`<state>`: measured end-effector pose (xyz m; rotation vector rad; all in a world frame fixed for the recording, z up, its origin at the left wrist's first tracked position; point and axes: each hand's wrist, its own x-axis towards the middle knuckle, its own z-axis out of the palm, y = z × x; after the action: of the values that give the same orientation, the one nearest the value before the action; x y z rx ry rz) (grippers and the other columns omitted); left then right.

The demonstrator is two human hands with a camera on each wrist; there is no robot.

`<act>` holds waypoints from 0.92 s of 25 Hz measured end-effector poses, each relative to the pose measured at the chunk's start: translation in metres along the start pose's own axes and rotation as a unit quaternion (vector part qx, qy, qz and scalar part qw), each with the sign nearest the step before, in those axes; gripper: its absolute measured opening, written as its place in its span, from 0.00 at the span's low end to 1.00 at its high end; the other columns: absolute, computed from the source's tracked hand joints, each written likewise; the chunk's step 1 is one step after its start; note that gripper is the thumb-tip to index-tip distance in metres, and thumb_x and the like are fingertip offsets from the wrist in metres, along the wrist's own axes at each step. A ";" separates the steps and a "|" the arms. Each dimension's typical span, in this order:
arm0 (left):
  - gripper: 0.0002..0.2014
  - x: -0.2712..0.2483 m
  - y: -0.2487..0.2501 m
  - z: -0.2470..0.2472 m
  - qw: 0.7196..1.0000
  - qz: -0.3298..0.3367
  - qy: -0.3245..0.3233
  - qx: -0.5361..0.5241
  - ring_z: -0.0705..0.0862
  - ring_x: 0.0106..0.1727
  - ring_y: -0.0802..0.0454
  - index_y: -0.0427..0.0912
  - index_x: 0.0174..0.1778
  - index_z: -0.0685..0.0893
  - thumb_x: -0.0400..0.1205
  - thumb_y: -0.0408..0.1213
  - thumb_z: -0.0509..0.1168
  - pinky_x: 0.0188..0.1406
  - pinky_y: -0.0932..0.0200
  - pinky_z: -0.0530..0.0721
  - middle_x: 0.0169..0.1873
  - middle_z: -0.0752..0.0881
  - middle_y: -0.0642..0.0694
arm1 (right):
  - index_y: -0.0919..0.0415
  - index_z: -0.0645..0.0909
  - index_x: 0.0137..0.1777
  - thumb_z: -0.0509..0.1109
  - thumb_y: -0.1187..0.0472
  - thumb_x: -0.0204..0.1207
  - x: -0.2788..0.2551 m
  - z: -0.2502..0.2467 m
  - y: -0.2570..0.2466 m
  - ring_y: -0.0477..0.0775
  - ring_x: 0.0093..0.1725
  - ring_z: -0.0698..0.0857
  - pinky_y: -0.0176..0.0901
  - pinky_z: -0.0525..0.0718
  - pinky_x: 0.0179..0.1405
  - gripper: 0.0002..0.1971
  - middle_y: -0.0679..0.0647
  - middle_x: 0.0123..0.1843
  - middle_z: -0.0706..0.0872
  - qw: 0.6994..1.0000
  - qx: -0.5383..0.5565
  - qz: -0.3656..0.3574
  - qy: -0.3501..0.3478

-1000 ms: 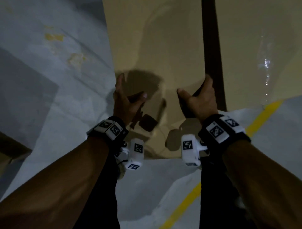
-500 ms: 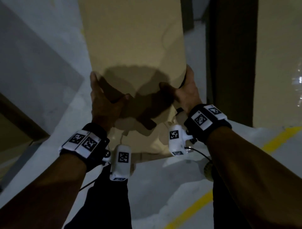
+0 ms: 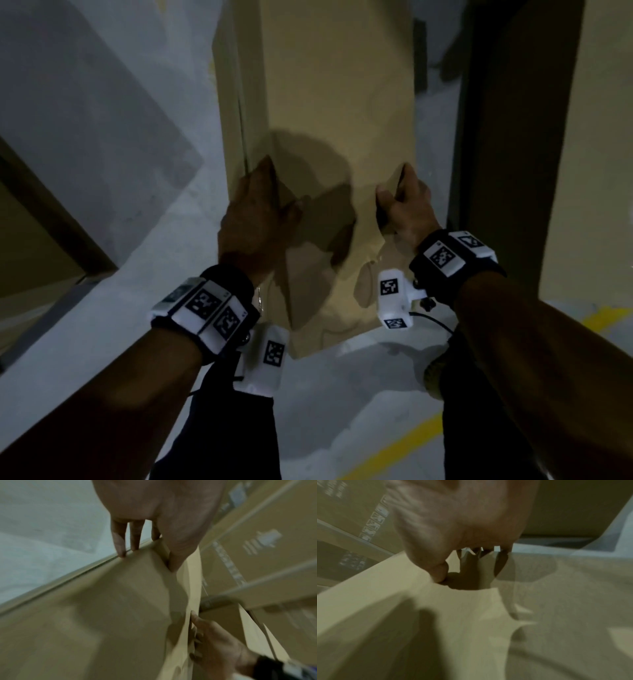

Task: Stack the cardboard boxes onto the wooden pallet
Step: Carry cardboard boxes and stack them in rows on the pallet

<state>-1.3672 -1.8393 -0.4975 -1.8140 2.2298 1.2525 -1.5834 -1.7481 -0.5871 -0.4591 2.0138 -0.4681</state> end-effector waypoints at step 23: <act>0.62 0.080 0.030 0.116 0.973 -0.018 -0.084 -0.212 0.69 0.76 0.51 0.51 0.87 0.44 0.67 0.37 0.81 0.72 0.56 0.77 0.74 0.69 0.50 | 0.46 0.42 0.89 0.85 0.56 0.68 0.028 -0.115 0.049 0.40 0.78 0.59 0.42 0.62 0.80 0.60 0.49 0.88 0.58 0.993 0.018 -0.102 0.056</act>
<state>-1.4713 -1.8387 -0.5971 -1.7657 1.9416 1.9129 -1.7034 -1.7050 -0.5816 -0.6326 2.0724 -0.6669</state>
